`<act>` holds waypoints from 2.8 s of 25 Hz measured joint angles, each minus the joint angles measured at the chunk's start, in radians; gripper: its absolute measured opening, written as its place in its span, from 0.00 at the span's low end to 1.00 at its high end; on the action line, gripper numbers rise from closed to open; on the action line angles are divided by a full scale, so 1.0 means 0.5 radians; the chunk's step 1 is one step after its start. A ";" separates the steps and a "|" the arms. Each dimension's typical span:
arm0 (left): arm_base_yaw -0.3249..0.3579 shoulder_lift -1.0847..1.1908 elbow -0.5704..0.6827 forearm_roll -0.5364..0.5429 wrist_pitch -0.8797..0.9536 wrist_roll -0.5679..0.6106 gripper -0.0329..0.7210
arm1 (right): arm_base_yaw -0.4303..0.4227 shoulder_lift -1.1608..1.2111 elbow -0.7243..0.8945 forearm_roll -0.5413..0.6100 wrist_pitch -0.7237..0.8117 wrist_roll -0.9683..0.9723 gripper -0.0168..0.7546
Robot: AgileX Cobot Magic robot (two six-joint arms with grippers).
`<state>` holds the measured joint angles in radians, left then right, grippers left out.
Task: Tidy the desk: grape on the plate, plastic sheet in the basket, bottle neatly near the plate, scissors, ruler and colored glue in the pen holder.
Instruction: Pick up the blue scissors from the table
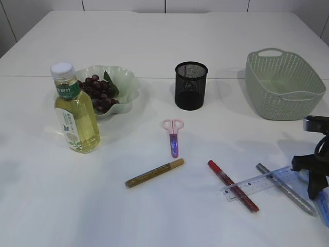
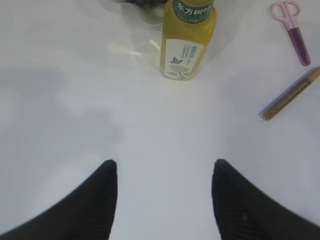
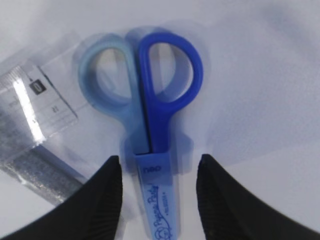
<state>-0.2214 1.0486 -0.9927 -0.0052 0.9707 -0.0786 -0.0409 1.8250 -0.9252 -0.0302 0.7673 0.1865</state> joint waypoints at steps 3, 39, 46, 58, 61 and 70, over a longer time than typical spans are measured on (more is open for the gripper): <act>0.000 0.000 0.000 0.010 0.000 0.000 0.62 | 0.000 0.001 0.000 -0.001 0.007 0.000 0.52; 0.000 0.000 0.000 0.000 0.004 0.000 0.62 | 0.000 0.008 0.000 -0.044 0.009 0.054 0.52; 0.000 0.000 0.000 0.010 0.004 0.000 0.62 | 0.000 0.051 0.000 -0.044 0.014 0.056 0.52; 0.000 0.000 0.000 0.000 0.004 0.000 0.62 | 0.000 0.054 -0.009 -0.044 0.026 0.060 0.52; 0.000 0.000 0.000 0.010 0.004 0.000 0.62 | 0.000 0.054 -0.009 -0.044 0.027 0.056 0.52; 0.000 0.000 0.000 0.000 0.009 0.000 0.62 | 0.000 0.054 -0.009 -0.044 0.019 -0.006 0.52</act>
<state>-0.2214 1.0486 -0.9927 -0.0052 0.9750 -0.0786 -0.0409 1.8522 -0.9296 -0.0520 0.7769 0.1833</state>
